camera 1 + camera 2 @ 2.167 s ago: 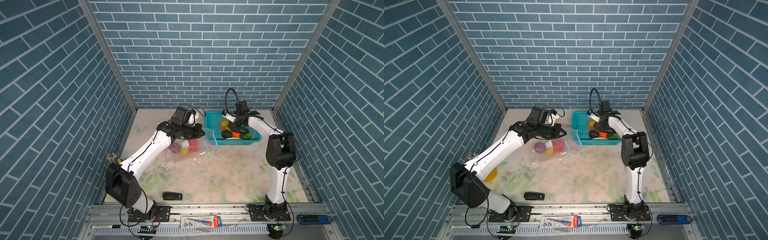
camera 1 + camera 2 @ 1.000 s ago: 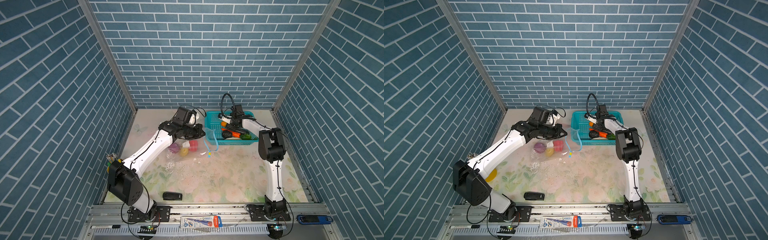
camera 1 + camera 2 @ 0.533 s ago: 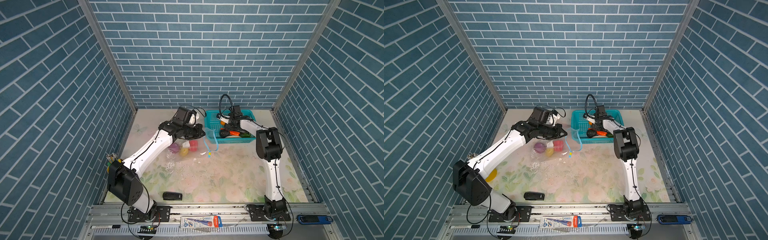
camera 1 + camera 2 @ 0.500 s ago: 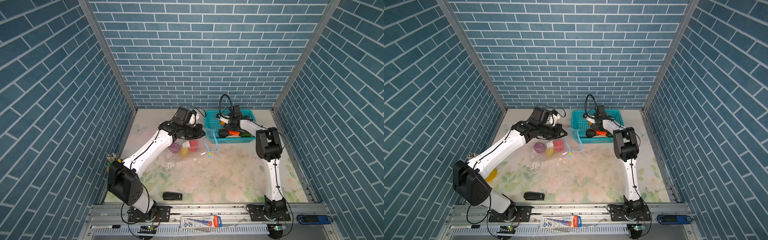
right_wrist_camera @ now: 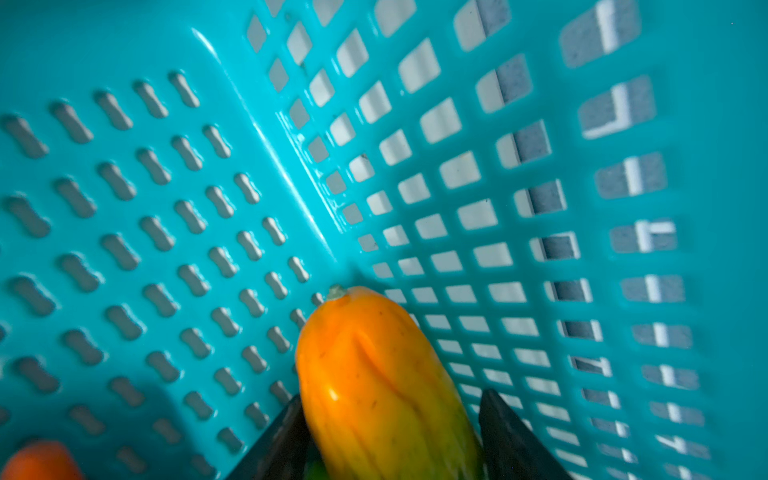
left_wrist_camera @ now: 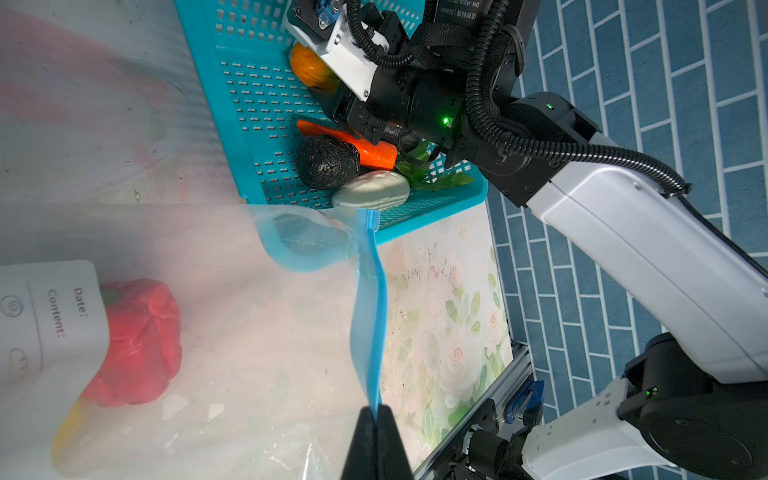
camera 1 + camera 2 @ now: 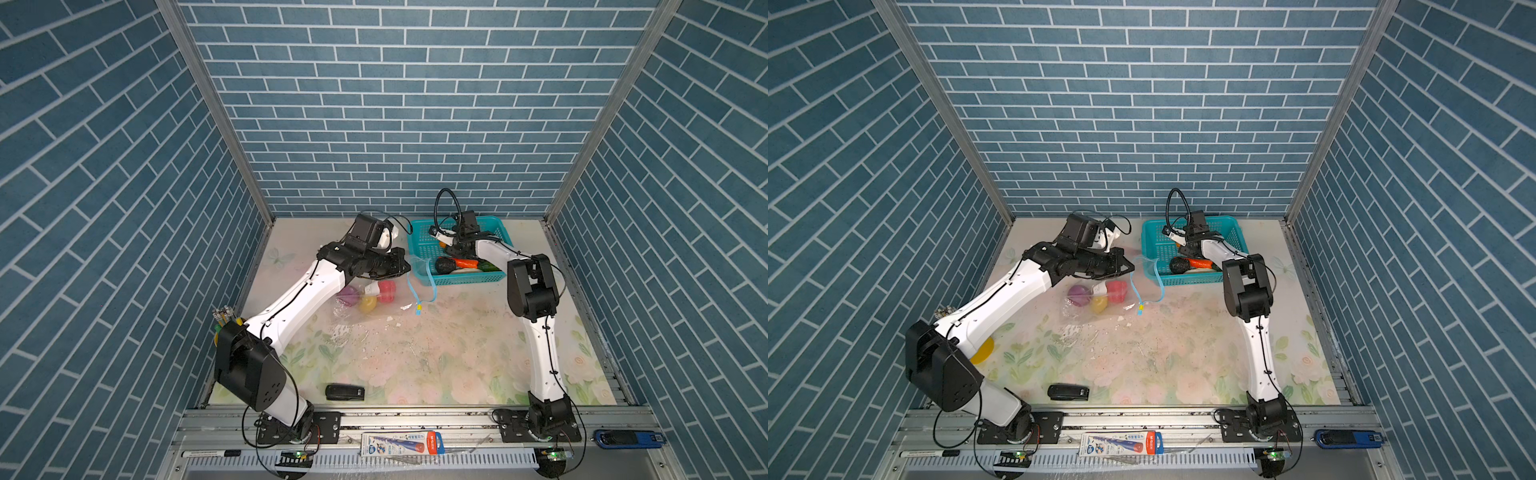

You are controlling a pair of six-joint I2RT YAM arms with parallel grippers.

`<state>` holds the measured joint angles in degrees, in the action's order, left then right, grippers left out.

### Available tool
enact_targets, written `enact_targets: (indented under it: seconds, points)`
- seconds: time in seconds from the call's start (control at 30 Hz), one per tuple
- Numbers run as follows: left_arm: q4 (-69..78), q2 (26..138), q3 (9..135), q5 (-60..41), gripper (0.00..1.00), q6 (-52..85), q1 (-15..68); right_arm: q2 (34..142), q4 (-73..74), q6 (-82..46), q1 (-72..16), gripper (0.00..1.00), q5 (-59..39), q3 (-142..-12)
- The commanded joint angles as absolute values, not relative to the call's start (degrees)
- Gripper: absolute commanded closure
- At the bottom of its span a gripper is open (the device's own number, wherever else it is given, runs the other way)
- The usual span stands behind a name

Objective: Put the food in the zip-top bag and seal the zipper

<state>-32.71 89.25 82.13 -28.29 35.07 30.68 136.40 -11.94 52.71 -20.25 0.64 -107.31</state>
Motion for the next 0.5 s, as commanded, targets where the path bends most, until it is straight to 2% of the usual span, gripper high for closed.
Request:
enact_targets:
  seconds: [0.0, 0.47]
  points:
    - [-33.27, 87.92, 81.52, -28.05, 1.0, 34.19, 30.94, 137.56, -12.33, 51.69, -20.62, 0.37, -0.53, -109.18]
    - [-32.95, 87.63, 81.16, -27.87, 1.0, 34.26, 30.94, 134.02, -4.41, 48.62, -20.57, 0.46, -0.7, -105.4]
